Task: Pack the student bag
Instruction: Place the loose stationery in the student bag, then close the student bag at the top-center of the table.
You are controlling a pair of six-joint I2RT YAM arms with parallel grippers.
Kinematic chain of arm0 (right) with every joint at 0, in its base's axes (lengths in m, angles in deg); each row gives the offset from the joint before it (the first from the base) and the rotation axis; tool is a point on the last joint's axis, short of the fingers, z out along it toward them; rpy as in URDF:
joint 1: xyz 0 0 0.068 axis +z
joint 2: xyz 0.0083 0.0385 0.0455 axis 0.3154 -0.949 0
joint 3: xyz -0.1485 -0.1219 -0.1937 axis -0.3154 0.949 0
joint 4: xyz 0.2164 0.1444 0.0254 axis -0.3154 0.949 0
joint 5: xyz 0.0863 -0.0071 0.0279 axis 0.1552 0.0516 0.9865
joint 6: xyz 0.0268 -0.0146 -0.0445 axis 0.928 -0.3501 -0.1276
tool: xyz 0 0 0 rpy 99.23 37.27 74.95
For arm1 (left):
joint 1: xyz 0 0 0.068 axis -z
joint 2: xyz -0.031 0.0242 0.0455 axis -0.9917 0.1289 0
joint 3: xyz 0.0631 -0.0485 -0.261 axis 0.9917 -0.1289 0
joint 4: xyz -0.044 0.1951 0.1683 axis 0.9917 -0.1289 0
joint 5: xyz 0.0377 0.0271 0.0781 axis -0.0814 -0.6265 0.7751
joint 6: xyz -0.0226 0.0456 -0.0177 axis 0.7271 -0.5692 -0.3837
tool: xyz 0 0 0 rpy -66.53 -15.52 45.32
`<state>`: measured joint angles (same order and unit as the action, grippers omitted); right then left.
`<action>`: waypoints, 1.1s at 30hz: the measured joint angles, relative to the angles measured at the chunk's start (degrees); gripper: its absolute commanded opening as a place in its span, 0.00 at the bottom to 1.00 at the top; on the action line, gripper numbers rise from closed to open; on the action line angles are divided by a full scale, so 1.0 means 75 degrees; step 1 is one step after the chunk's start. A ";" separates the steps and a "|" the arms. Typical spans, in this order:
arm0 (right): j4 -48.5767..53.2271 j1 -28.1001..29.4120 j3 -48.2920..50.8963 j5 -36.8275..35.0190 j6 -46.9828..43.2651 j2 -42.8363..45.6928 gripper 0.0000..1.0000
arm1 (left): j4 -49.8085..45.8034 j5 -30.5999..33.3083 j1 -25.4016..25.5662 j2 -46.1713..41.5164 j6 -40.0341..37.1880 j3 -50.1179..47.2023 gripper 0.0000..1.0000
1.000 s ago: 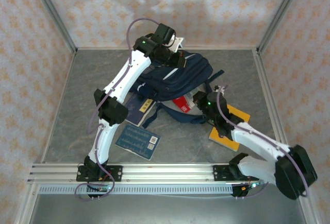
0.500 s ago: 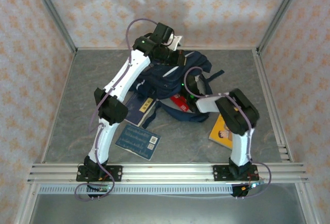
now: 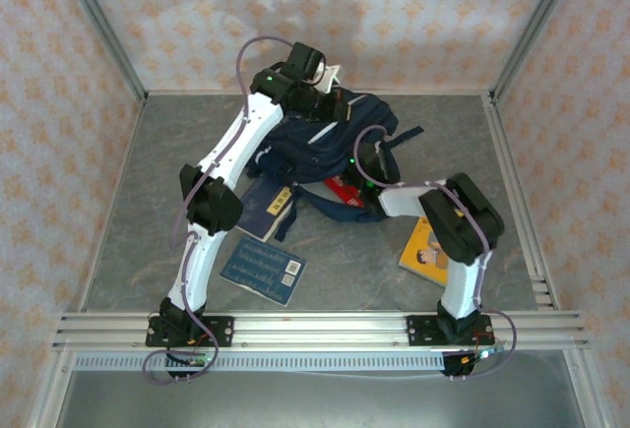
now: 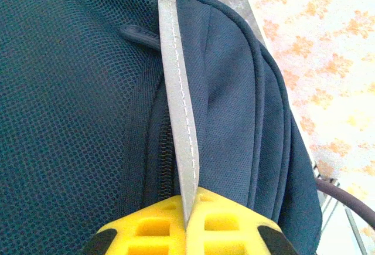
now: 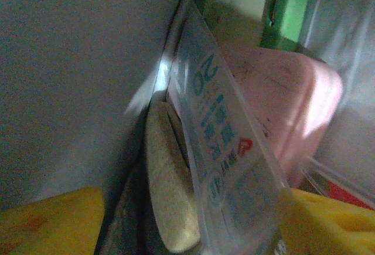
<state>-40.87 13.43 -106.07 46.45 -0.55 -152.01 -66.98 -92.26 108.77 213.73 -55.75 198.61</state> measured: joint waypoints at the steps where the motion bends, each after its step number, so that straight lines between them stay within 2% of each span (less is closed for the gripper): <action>1: -0.0009 -0.0009 0.0230 0.0003 -0.0067 0.0230 0.78 | 0.0000 -0.0044 0.0012 0.0000 0.0000 0.0000 0.00; 8: -0.0017 -0.0020 0.1786 0.0070 -0.0562 0.1915 0.78 | -0.0026 -0.0114 -0.0009 0.0000 -0.0009 -0.0015 0.00; 14: 0.0577 -0.0035 0.2841 -0.0254 -0.1029 0.4100 0.78 | -0.0044 -0.0108 -0.0012 0.0000 -0.0023 -0.0070 0.00; 19: 0.2241 -0.0035 0.3057 -0.0764 -0.1428 0.6152 0.74 | -0.0058 -0.0073 -0.0009 0.0000 -0.0026 -0.0073 0.00; 21: 0.3346 -0.0035 0.2978 -0.1040 -0.1673 0.6997 0.72 | -0.0058 -0.0064 -0.0006 0.0000 -0.0026 -0.0085 0.00; 25: 0.5642 -0.0012 0.2489 -0.1591 -0.2136 0.7918 0.72 | -0.0055 -0.0055 0.0041 0.0012 -0.0026 -0.0169 0.00; 30: 0.8122 0.0003 0.1909 -0.2314 -0.2760 0.8734 0.72 | 0.0026 0.0035 0.0382 0.0038 -0.0085 -0.0635 0.28; 33: 0.9034 0.0003 0.1638 -0.2532 -0.3098 0.9008 0.72 | 0.0125 0.0117 0.0755 0.0050 -0.0102 -0.1058 0.45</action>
<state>26.88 13.45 -93.78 27.45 -23.78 -84.45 -66.04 -91.39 114.43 214.10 -56.51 190.68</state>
